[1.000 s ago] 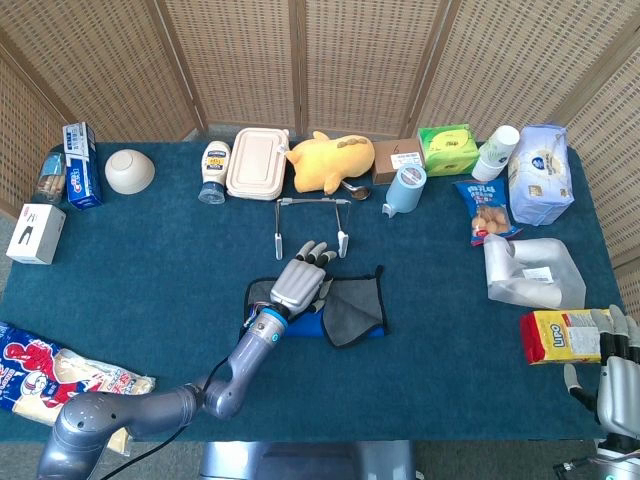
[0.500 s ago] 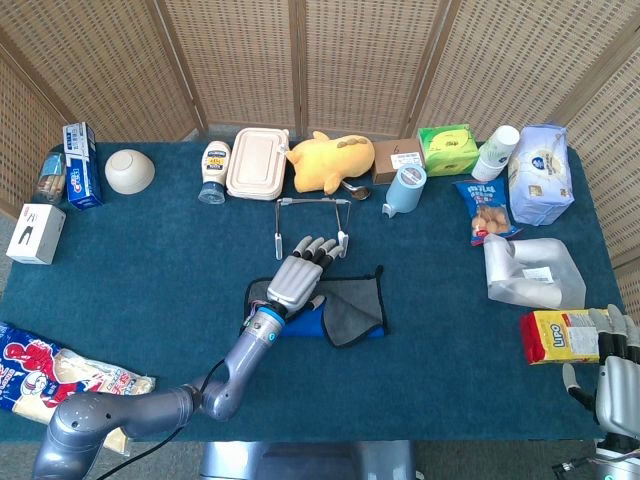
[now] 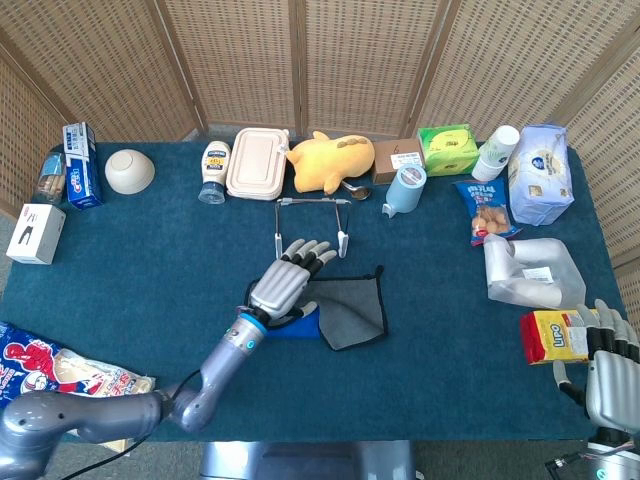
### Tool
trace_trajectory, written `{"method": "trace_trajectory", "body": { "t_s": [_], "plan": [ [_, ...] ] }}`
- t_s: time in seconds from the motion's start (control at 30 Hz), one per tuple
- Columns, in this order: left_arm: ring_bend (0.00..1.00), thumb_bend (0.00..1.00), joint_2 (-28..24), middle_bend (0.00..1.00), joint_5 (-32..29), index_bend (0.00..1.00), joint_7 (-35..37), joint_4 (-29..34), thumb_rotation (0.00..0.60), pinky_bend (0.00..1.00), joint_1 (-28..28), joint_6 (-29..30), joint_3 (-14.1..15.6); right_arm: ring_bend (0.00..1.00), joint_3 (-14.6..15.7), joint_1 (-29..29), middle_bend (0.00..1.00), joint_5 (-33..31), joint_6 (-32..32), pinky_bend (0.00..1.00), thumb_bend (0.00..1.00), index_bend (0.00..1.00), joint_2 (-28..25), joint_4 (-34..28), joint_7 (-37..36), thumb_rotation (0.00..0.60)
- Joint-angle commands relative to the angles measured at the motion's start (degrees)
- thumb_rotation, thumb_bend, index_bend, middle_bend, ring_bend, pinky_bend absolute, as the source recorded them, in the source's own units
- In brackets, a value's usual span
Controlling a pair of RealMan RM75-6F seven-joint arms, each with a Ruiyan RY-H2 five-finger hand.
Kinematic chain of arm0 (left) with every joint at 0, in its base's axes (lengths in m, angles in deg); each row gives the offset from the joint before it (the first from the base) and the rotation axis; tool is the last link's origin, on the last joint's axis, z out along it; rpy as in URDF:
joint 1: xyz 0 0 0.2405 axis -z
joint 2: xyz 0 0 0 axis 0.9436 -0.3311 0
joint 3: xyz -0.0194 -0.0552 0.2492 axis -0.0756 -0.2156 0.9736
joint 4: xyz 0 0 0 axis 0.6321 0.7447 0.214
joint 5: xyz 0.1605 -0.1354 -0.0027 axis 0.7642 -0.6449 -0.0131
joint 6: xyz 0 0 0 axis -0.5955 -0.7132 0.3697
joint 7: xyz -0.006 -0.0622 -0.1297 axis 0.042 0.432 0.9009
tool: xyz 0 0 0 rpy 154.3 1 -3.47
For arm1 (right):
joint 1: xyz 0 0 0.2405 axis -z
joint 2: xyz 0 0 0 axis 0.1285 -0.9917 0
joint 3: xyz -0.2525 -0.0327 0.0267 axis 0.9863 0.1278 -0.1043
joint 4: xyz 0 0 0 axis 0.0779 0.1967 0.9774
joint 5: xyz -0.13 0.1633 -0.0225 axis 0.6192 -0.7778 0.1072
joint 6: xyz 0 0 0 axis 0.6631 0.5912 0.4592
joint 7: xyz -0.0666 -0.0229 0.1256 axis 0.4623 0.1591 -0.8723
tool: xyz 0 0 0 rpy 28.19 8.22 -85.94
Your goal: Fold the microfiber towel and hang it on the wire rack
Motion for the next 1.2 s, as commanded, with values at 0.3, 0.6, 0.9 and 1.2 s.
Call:
{"method": "trace_trajectory", "body": {
  "t_s": [0.3,0.6,0.9,1.2],
  "plan": [
    [0.00,0.39,0.7,0.00,-0.8,0.11,-1.7,-1.7,0.600,0.00,0.2,-0.8,0.1,0.00,0.2,0.4,0.04,0.2,0.9,0.00,0.31,0.10,-0.1,-0.8,0.8,0.600],
    [0.00,0.39,-5.9,0.03,4.9,0.20,5.2,3.9,0.600,0.00,-3.0,0.9,3.5,0.00,0.2,-0.3,0.04,0.4,-0.1,0.00,0.31,0.10,0.0,-0.9,1.0,0.600],
    [0.00,0.36,-17.4,0.05,12.6,0.29,10.6,12.1,0.600,0.00,-9.6,4.7,11.5,0.00,0.5,-1.5,0.04,1.0,-1.4,0.00,0.31,0.10,1.2,-1.4,2.7,0.600],
    [0.00,0.36,-16.3,0.07,16.0,0.33,8.9,9.0,0.600,0.00,-13.2,8.2,14.5,0.00,0.8,-1.9,0.04,1.0,-1.8,0.00,0.31,0.10,1.9,-1.4,3.5,0.600]
  ]
}}
